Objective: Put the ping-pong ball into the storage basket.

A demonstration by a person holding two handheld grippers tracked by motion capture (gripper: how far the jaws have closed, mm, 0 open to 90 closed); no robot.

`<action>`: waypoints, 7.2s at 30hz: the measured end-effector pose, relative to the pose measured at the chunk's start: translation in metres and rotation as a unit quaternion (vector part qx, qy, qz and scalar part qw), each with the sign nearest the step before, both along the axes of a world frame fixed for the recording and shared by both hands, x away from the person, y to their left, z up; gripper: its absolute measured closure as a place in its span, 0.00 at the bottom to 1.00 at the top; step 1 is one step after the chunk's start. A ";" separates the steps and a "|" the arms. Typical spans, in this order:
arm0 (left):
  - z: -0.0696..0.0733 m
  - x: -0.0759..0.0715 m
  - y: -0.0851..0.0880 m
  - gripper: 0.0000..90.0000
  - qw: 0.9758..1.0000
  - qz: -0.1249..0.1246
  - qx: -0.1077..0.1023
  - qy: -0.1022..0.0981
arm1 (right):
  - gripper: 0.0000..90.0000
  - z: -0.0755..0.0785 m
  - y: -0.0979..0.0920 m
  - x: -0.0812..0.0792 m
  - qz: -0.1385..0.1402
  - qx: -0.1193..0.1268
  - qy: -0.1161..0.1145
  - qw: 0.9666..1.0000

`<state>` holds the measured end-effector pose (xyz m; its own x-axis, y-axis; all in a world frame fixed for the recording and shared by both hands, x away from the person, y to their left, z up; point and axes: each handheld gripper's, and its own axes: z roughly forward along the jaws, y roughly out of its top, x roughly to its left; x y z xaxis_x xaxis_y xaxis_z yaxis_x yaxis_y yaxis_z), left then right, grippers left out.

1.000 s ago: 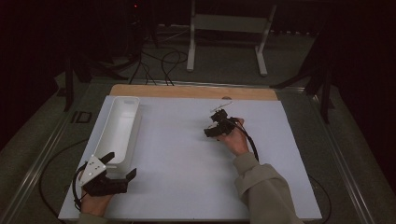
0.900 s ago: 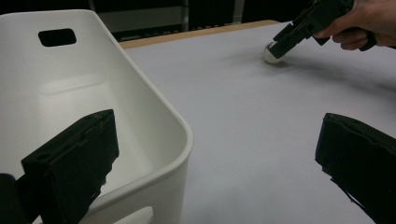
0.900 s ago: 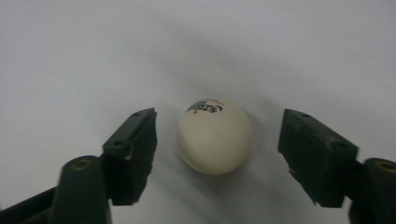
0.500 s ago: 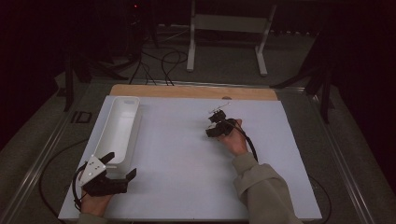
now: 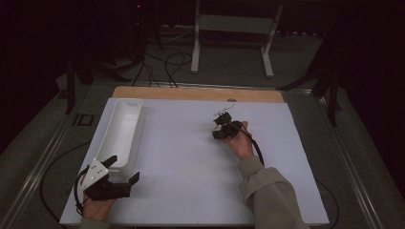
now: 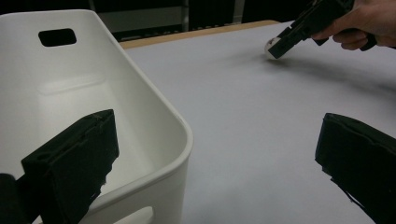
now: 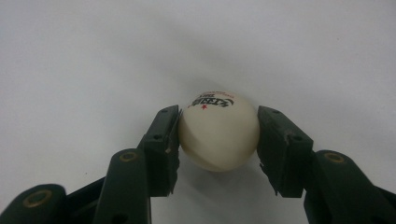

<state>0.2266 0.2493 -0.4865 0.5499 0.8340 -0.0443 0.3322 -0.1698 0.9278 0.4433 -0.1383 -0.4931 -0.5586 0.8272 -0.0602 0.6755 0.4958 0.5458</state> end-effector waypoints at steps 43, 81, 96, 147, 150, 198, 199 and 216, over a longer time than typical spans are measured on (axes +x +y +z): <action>0.000 0.000 0.000 0.00 1.000 0.001 0.000 0.000 | 0.56 0.028 -0.010 -0.010 0.008 0.017 -0.011 1.000; 0.000 0.000 0.000 0.00 1.000 0.001 0.000 -0.001 | 0.56 0.050 -0.003 -0.018 0.033 0.041 -0.021 0.998; 0.000 0.000 0.000 0.00 1.000 0.002 0.000 -0.001 | 0.56 0.057 0.003 -0.021 0.042 0.046 -0.023 0.998; 0.000 0.000 -0.001 0.00 1.000 0.002 0.001 -0.001 | 0.56 0.073 0.024 -0.032 0.073 0.053 -0.032 0.995; 0.000 0.000 -0.001 0.00 1.000 0.002 0.001 -0.001 | 0.56 0.074 0.026 -0.033 0.075 0.053 -0.032 0.995; 0.000 0.000 -0.001 0.00 1.000 0.002 0.001 -0.001 | 0.56 0.084 0.052 -0.044 0.107 0.065 -0.036 0.991; 0.000 0.000 -0.001 0.00 1.000 0.002 0.001 -0.001 | 0.56 0.084 0.052 -0.044 0.108 0.065 -0.036 0.991; 0.000 0.000 -0.001 0.00 1.000 0.002 0.001 -0.001 | 0.56 0.087 0.063 -0.048 0.118 0.069 -0.037 0.990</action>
